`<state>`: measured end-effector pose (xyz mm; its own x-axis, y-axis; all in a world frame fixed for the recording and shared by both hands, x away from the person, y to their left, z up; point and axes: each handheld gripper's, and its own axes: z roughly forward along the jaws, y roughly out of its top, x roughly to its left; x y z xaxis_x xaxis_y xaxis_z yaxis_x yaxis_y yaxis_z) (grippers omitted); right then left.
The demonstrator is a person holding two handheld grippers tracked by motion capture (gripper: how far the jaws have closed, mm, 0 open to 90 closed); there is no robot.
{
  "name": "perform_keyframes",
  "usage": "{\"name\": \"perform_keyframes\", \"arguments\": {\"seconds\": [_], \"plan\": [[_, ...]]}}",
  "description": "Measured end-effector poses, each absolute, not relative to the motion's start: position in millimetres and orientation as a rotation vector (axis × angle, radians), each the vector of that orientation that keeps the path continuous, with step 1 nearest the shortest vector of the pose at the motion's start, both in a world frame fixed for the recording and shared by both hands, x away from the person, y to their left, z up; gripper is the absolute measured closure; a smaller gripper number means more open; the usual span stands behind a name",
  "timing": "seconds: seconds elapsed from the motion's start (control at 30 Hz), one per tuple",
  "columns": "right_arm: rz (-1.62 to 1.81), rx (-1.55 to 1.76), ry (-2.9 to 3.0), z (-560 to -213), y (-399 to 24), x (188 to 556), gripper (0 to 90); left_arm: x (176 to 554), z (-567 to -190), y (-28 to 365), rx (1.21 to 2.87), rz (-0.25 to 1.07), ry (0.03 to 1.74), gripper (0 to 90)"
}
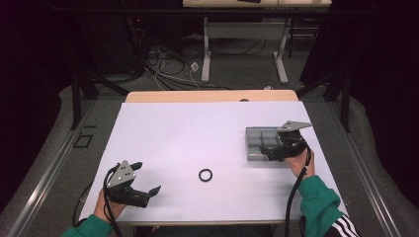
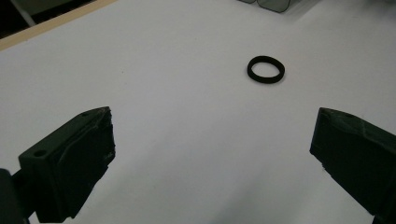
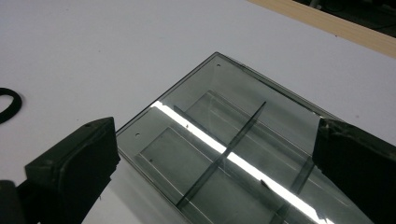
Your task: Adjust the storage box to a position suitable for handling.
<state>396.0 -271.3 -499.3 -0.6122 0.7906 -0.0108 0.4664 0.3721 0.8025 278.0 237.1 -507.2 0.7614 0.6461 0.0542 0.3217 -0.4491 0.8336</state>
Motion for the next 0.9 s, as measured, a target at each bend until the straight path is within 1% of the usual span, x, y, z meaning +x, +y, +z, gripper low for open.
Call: {"name": "perform_keyframes", "arguments": {"seconds": [0.2, 0.27, 0.47, 0.6, 0.63, 0.9], "plan": [[1.111, 1.112, 2.221, -499, -279, 402, 0.1, 279, -508, 237, 2.071, 0.459, 0.734, 0.0], [1.107, 1.131, 2.207, -498, -282, 404, 1.9, 279, -508, 237, 2.066, 0.458, 0.733, 0.0], [1.100, 1.198, 2.155, -497, -296, 411, 18.1, 279, -508, 237, 2.062, 0.456, 0.734, 0.0], [1.074, 1.239, 2.115, -495, -307, 415, 35.8, 279, -508, 237, 2.062, 0.457, 0.735, 0.0], [1.071, 1.250, 2.105, -495, -309, 416, 43.8, 279, -508, 237, 2.063, 0.460, 0.734, 0.0], [1.017, 1.332, 2.030, -495, -329, 420, 79.4, 278, -508, 237, 2.064, 0.458, 0.736, 0.0]]}}
